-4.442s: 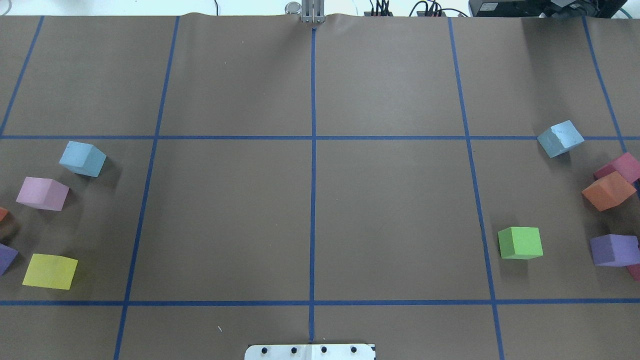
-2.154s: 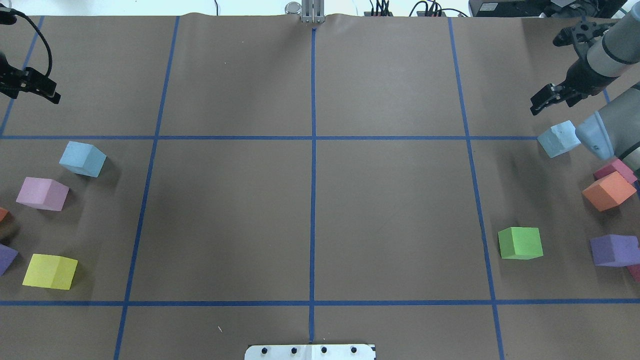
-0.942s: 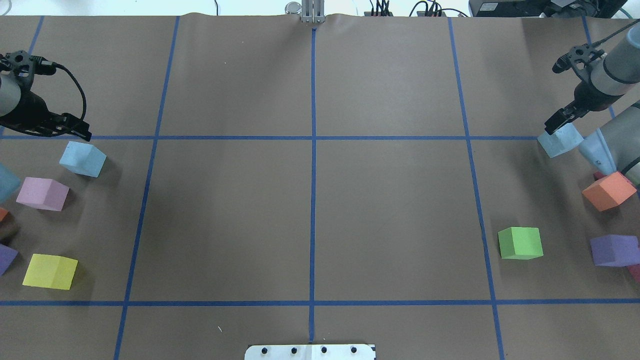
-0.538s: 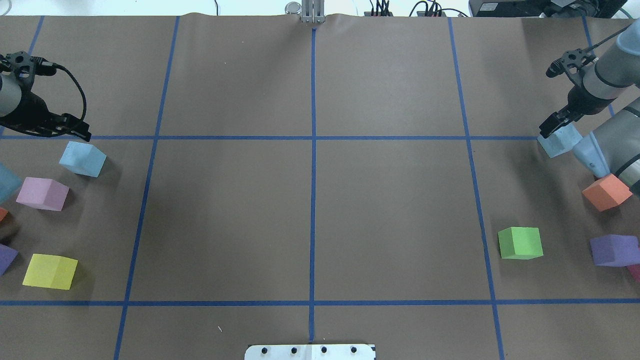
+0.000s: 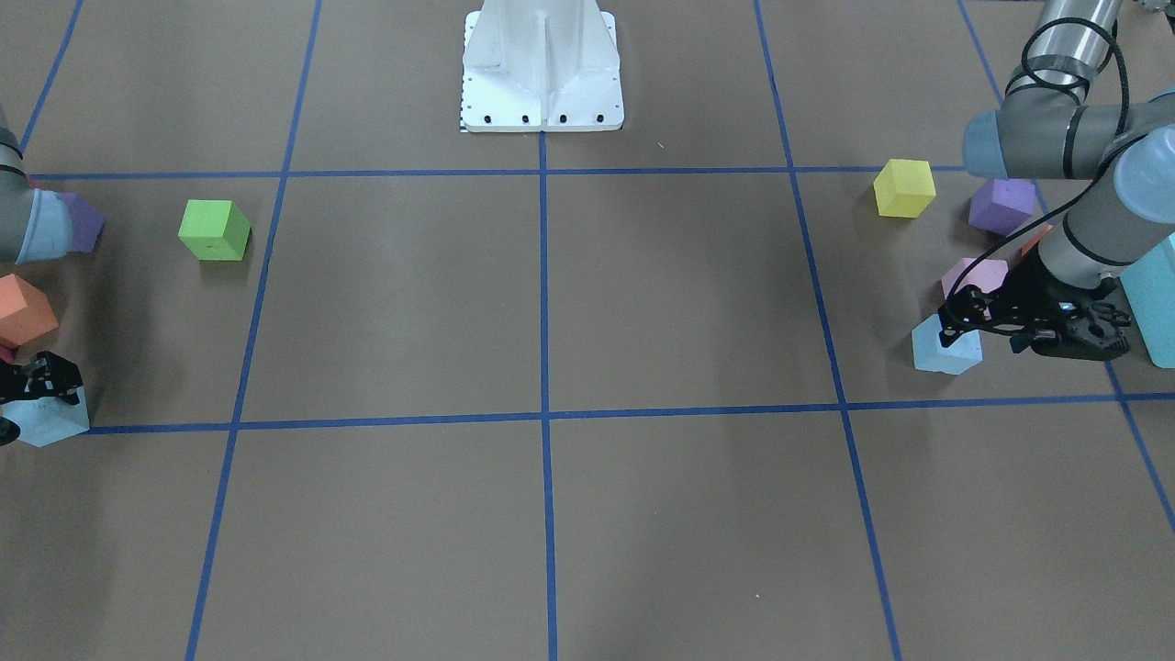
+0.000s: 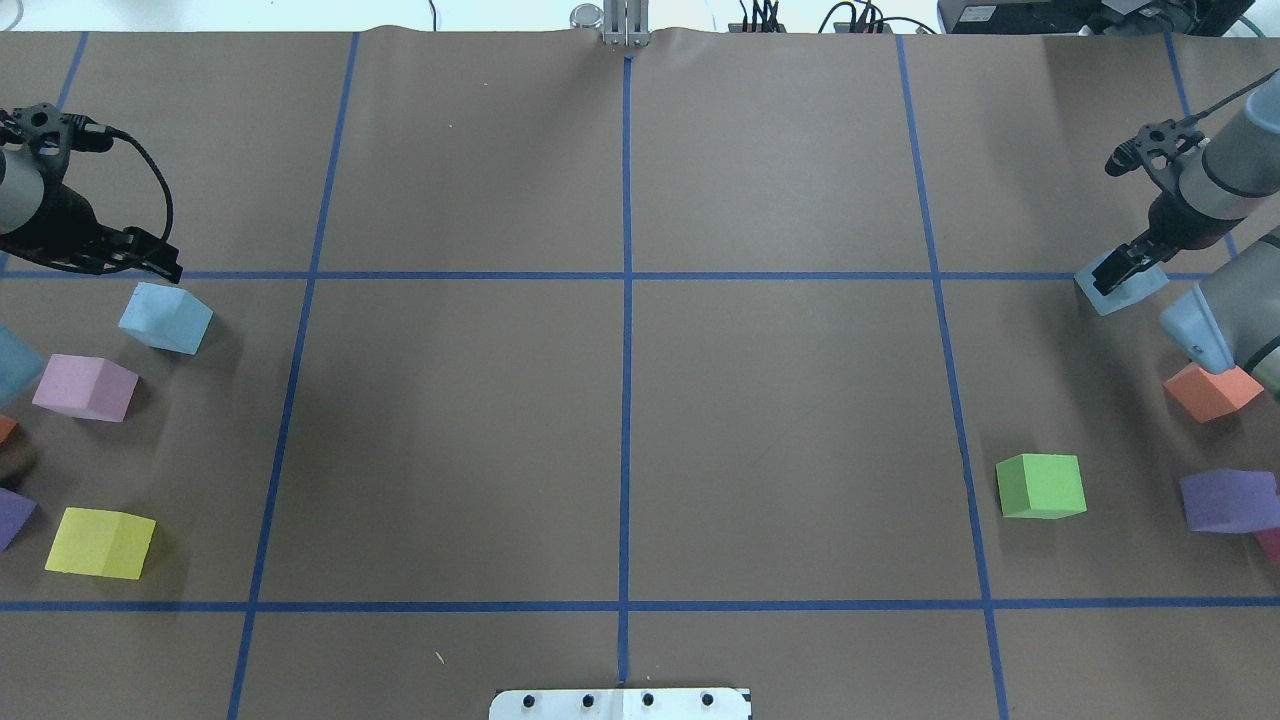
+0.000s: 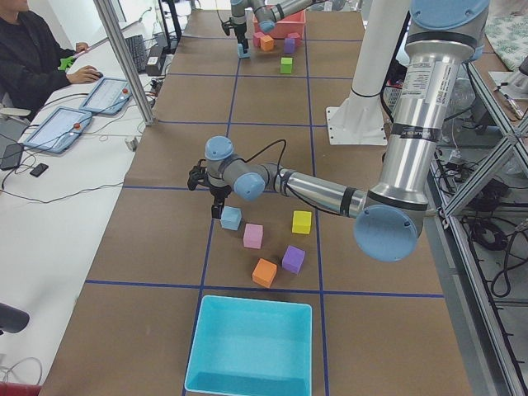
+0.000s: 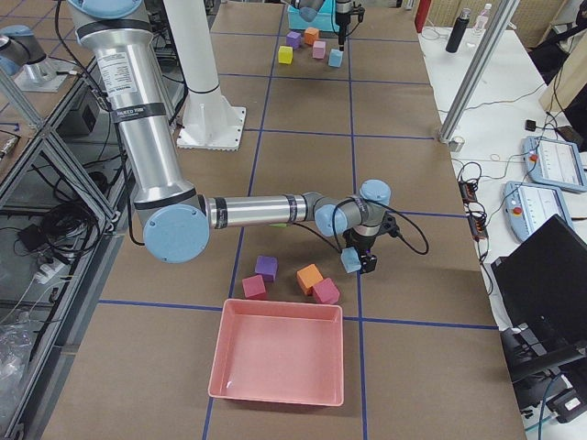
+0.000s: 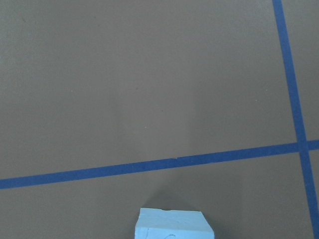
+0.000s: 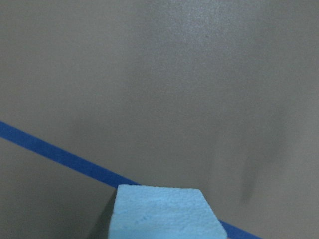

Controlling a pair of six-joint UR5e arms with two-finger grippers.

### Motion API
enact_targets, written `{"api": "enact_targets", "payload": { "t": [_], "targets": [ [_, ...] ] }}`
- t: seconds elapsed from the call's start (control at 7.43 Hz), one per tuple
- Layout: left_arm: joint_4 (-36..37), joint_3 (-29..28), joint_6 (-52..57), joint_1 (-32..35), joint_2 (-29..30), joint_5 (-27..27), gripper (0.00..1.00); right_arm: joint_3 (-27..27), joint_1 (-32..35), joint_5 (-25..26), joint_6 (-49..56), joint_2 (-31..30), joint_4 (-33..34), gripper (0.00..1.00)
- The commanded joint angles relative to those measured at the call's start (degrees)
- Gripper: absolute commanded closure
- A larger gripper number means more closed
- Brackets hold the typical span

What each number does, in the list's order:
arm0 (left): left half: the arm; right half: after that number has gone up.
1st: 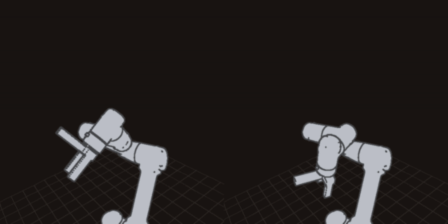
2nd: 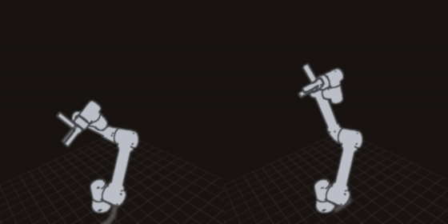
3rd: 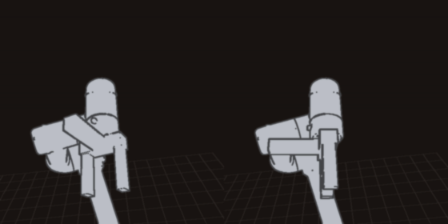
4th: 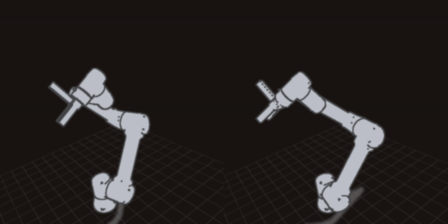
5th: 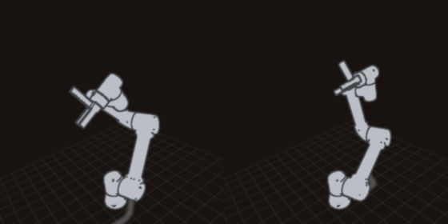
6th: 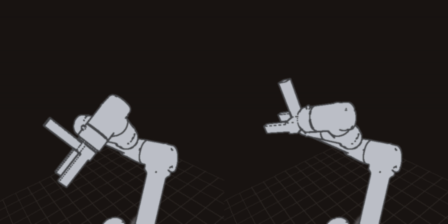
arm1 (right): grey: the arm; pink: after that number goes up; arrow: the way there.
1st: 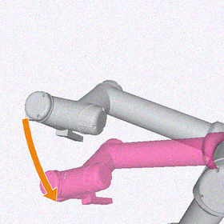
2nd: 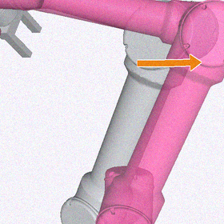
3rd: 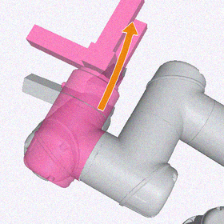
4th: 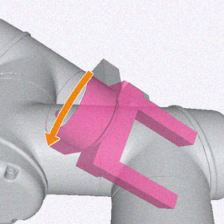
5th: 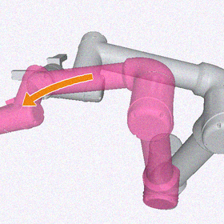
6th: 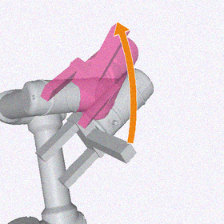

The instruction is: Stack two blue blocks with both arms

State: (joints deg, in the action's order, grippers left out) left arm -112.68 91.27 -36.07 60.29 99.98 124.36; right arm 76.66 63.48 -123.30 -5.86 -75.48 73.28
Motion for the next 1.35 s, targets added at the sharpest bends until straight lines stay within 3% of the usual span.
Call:
{"api": "enact_targets", "payload": {
  "t": [0.0, 0.13, 0.27, 0.54, 0.67, 0.94, 1.21],
  "targets": [
    [0.00, -0.39, 0.03, 0.00, 0.13, 0.00, 0.02, 0.16, -0.63, -0.18, -2.05, 0.59, -0.07, 0.31],
    [0.00, -0.47, 0.03, 0.00, 0.13, 0.00, 0.02, -0.01, -0.98, -0.10, -2.14, 0.51, -0.07, 0.41],
    [0.00, -0.65, 0.03, 0.00, 0.21, 0.00, 0.02, -0.02, -1.16, -0.09, -2.23, 0.51, -0.07, 0.43],
    [0.00, -1.18, -0.05, 0.00, 0.39, -0.09, 0.02, 0.77, -1.25, -1.57, -2.23, 1.73, 0.63, 0.44],
    [0.00, -1.26, -0.14, -0.35, 0.48, -0.17, 0.02, 1.47, -0.82, -5.68, -4.40, 4.00, 2.55, 0.44],
    [-0.17, -2.23, -0.41, -1.84, 0.48, -1.67, 0.02, 9.09, -0.81, -6.60, -8.89, 8.48, 14.63, 0.43],
    [-0.87, -3.19, -1.10, -2.98, 0.48, -3.68, 0.02, 14.29, -3.95, -6.69, -16.60, 9.91, 18.04, 0.43]
  ]
}}
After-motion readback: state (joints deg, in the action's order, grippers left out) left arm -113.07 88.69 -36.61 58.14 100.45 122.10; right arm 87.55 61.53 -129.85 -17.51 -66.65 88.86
